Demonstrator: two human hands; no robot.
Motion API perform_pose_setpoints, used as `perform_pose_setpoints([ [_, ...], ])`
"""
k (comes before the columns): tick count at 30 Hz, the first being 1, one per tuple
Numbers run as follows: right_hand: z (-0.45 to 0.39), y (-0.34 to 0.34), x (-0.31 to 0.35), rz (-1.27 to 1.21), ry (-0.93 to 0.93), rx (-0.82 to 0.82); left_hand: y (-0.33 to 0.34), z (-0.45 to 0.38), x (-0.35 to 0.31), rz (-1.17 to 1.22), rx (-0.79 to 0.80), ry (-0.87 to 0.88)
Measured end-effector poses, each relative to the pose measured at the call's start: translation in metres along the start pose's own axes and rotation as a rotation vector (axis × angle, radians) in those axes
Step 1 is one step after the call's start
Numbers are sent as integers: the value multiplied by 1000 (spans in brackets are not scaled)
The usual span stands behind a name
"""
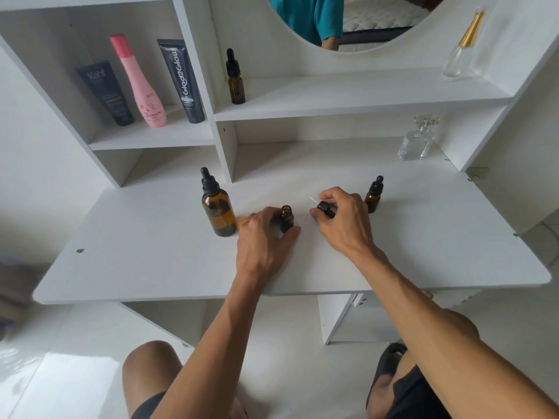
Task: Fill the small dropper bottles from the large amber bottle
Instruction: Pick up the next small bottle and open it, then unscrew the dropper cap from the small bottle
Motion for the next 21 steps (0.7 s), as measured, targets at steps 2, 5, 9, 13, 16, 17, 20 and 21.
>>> perform_pose_setpoints([
  [2,0,0,0,3,3,7,0,0,0,0,2,-7],
  [5,1,1,0,0,16,33,1,0,2,3,10,-14],
  [9,2,1,0,8,25,63,0,2,0,-9,11,-9],
  [13,5,-2,0,4,-6,109,-4,6,2,-19,26,-36],
  [16,7,-11,5,-1,-35,100,-10,16,2,-19,58,-55],
  [17,8,-16,10,-12,-46,66,-15,20,1,-20,52,-36],
  [20,11,-32,37,-72,-116,-88,-37,33,0,27,-80,49],
  [21,11,-37,48,-102,-139,-121,-44,36,-1,43,-147,77],
])
Point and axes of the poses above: each hand's wrist, its own z-axis away from the middle knuckle, its own y-axis out of the palm, x = y × z, the point moved 7 cm from there along -z, towards the middle knuckle, and after that the axes turned 13 degrees about z, right-handed, at the moved point
